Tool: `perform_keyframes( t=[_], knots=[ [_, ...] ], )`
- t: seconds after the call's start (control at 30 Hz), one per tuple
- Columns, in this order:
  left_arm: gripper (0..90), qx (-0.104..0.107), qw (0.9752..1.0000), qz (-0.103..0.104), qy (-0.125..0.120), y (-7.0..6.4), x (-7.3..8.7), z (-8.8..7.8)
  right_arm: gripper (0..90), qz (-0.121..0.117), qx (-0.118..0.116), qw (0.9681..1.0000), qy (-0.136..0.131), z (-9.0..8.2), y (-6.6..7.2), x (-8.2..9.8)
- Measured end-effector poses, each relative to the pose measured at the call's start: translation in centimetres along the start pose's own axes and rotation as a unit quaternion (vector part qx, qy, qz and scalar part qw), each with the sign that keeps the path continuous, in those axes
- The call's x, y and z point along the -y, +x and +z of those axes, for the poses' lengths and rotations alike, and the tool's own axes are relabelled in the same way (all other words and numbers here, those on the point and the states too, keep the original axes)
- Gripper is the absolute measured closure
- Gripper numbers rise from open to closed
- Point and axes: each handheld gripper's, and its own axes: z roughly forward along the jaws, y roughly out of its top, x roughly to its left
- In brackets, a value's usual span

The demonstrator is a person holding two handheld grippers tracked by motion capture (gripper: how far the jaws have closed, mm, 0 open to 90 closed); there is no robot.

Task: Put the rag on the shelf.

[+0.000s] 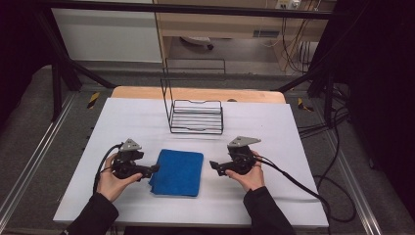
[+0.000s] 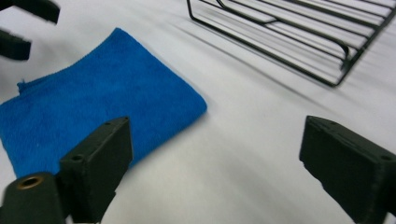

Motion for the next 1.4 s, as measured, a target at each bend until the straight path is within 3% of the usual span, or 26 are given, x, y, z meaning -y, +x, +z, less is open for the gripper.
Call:
perform_keyframes(
  t=[0.2, 0.3, 0.4, 0.43, 0.47, 0.5, 0.57, 0.7, 0.93, 1.4],
  knots=[
    [11.8, -0.02, 0.9998, 0.0, 0.009, 0.6, -1.8, 1.7, 4.7, 0.021, 0.001, 0.9998, -0.002, -1.3, -0.9, 2.1],
    [12.7, -0.026, 0.9994, -0.011, 0.019, 1.0, -2.2, 2.9, 4.7, 0.031, 0.001, 0.9995, -0.003, -1.6, -1.1, 2.7],
    [26.9, -0.017, 0.9995, -0.024, 0.013, 1.4, -2.2, 3.6, 4.7, 0.034, 0.006, 0.9994, -0.002, -1.8, -1.3, 3.1],
    [26.9, -0.018, 0.9995, -0.024, 0.014, 1.5, -2.2, 3.9, 4.7, 0.034, 0.006, 0.9994, -0.002, -1.8, -1.3, 3.1],
    [33.8, -0.017, 0.9994, -0.024, 0.016, 1.6, -2.3, 4.1, 5.3, 0.035, 0.005, 0.9994, -0.004, -1.8, -1.2, 3.1],
    [33.8, -0.016, 0.9994, -0.022, 0.02, 1.6, -2.3, 4.3, 5.3, 0.035, 0.005, 0.9994, -0.004, -1.8, -1.2, 3.1],
    [43.2, -0.016, 0.9994, -0.02, 0.022, 1.7, -2.2, 4.8, 5.9, 0.035, 0.0, 0.9993, -0.009, -1.8, -1.1, 3.1],
    [53.4, -0.017, 0.9992, -0.016, 0.031, 1.6, -2.3, 5.5, 6.5, 0.04, -0.002, 0.9991, -0.011, -1.7, -1.1, 3.1],
    [61.0, -0.019, 0.9991, 0.002, 0.039, 1.0, -2.4, 6.3, 6.5, 0.042, -0.006, 0.9991, -0.008, -1.6, -1.1, 3.1],
    [74.7, -0.005, 0.9988, -0.01, 0.048, 0.9, -2.3, 6.4, 6.4, 0.046, -0.008, 0.9988, -0.018, -1.7, -1.0, 3.0]
  ],
)
